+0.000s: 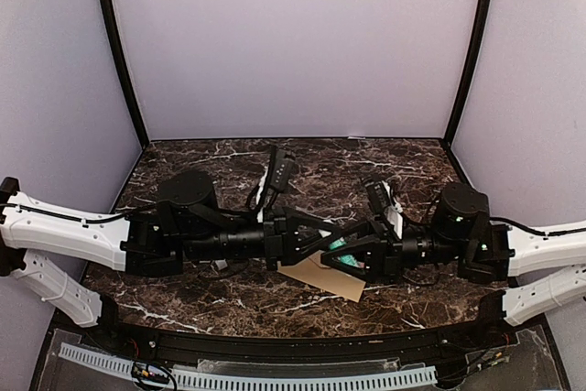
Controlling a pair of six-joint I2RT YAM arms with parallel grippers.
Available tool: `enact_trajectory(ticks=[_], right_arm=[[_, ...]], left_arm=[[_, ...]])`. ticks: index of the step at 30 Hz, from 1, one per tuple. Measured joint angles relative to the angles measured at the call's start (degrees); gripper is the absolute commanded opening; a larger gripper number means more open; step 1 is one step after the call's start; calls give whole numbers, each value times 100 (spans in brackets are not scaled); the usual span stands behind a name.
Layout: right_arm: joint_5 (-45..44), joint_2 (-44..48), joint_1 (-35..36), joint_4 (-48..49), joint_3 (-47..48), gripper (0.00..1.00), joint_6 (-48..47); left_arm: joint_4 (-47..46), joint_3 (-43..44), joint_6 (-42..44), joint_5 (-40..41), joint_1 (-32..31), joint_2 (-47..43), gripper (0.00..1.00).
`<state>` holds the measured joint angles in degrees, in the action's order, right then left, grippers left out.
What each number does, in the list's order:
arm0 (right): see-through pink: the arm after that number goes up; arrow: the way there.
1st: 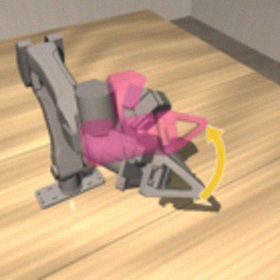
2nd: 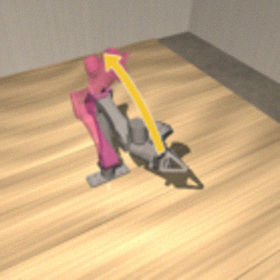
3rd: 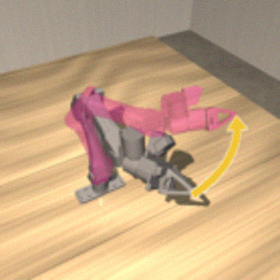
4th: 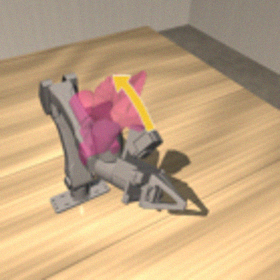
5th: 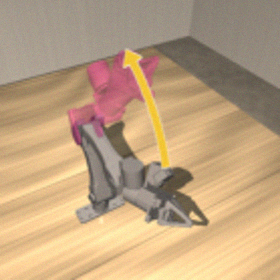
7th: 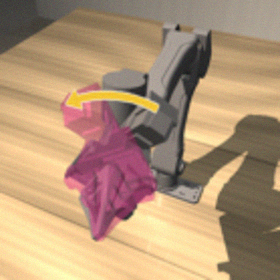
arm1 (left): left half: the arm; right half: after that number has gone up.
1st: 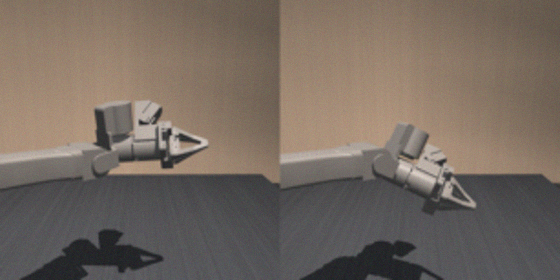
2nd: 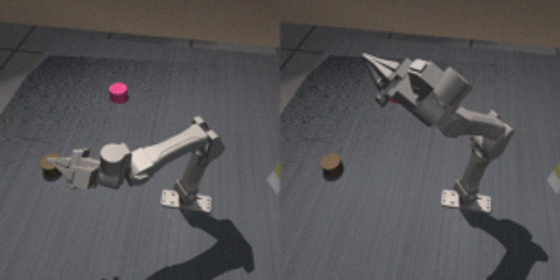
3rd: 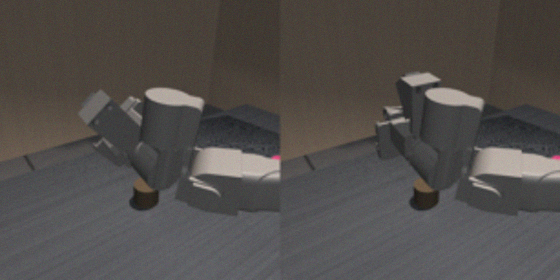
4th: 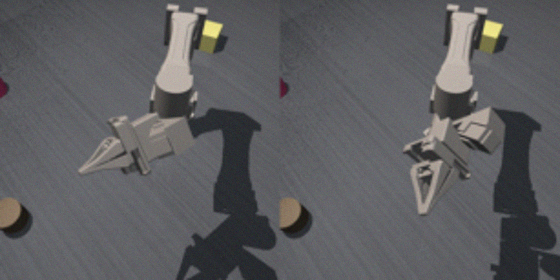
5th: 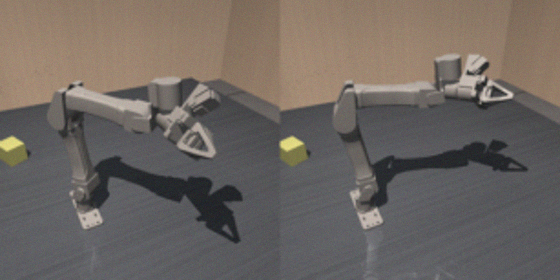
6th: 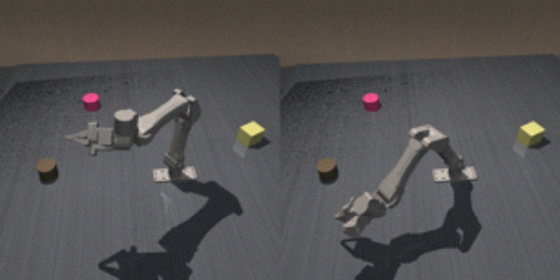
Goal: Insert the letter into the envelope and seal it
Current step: Screw the solid glue.
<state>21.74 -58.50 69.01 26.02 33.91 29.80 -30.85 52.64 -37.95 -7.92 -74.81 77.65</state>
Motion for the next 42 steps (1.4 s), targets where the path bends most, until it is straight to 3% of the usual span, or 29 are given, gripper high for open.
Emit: enact_trajectory(ticks=[4,10,16,27,30,38,39,41,42], right_arm=[[-111,466,0,-42,-197,53,-2],[-94,881,0,-90,-391,54,79],[149,721,0,-131,-428,41,188],[525,332,0,-4,-420,40,273],[520,334,0,61,-420,23,315],[496,354,0,122,-422,3,385],[496,354,0,120,-422,2,393],[496,352,0,120,-422,1,398],[494,352,0,120,-422,1,396]], left_arm=[[181,-31,11,57,2,-254,1],[369,-35,20,136,101,-636,0],[490,-35,-2,9,188,-614,0],[638,-28,-26,-216,190,-490,0],[638,-28,-33,-275,192,-490,0],[627,-7,-72,-424,197,-483,0],[625,-7,-74,-431,199,-479,3],[625,-7,-79,-448,205,-479,24],[625,-7,-79,-455,208,-479,39]])
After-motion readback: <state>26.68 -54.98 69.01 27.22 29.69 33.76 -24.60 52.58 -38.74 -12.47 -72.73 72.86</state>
